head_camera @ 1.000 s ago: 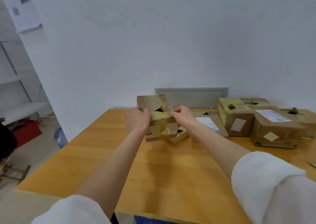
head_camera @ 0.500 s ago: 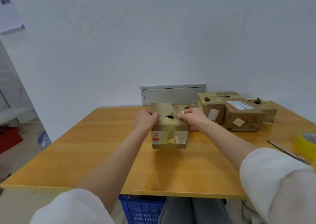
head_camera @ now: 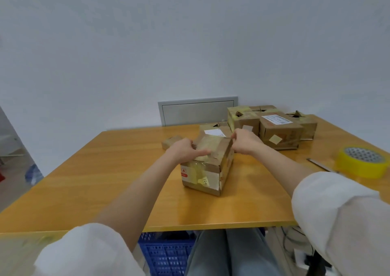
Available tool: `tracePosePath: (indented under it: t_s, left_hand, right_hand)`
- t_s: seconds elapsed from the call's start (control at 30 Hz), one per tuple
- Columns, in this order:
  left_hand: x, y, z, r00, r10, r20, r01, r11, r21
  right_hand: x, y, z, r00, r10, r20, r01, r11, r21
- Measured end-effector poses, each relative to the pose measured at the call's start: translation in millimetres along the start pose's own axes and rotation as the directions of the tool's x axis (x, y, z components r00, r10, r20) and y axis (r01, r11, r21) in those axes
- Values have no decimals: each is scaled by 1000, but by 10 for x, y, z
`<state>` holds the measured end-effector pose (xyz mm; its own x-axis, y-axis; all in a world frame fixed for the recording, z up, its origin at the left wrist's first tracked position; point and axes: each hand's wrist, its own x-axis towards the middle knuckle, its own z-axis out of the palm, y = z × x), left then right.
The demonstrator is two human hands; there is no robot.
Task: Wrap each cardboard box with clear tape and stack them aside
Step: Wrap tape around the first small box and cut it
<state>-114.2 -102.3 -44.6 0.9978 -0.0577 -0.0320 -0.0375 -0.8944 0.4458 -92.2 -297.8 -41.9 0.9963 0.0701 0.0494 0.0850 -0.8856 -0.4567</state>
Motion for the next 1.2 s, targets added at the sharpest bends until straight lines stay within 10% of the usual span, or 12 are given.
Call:
tracePosePath:
  t_s: [0.13, 0.43, 1.2]
  left_hand:
    - [-25, 155, 60, 978, 11, 207, -33, 994, 102]
    - [78, 137, -167, 921, 21, 389, -81, 987, 138]
    - [783, -74, -156, 967, 149, 206, -161, 986, 45]
  right_hand:
    - [61, -54, 45, 946, -212, 245, 260, 947, -186]
    - [135, -1, -186, 957, -170, 236, 249, 898, -364]
    - [476, -28, 67, 993, -78, 88, 92, 981, -173]
